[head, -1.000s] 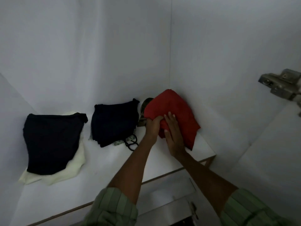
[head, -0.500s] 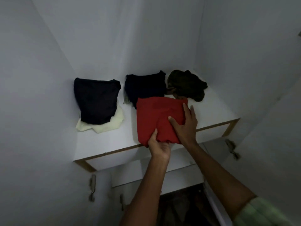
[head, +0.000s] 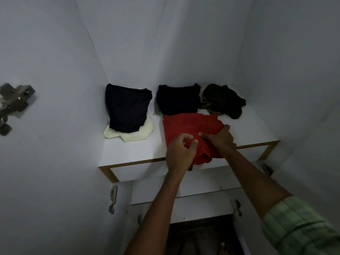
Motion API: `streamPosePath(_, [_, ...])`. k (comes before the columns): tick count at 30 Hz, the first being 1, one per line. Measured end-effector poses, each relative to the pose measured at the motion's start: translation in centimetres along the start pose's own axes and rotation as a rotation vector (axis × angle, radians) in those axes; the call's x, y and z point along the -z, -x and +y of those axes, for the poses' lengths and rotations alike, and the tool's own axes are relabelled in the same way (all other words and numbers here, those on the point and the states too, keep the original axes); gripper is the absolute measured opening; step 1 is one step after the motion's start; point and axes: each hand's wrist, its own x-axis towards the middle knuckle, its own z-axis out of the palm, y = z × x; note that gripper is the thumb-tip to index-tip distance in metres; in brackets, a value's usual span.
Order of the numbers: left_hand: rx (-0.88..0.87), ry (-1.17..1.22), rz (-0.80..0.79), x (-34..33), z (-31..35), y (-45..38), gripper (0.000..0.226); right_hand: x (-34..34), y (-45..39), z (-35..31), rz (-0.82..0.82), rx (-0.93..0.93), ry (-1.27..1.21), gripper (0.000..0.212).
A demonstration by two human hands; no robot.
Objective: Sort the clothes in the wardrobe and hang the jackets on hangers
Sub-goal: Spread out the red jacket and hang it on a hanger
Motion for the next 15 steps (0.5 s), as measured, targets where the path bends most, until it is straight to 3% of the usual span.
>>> streamPosePath(4, [-0.058,-0.242,-0.261,-2.0,-1.3,-1.1,0.097,1.1,1.1,-1.7,0.052,0.15,-0.088,0.109])
streamPosePath(8, [-0.065,-0.133,-0.242,-2.3,-0.8,-1.3,0.12,1.6,2.6,-5.2,0.042,0.268,-0.244,0.093])
streamPosePath(11, [-0.046,0.072,-0.167,-0.7,0.4,-1.7,0.123,1.7,3.9,-7.9,-0.195,0.318,-0.545,0.069])
streamPosePath(15, [-0.176,0.077,0.087,2.9,0.9,-2.0,0.123,1.0,5.9,-11.3,-0.582,0.374,-0.718,0.048])
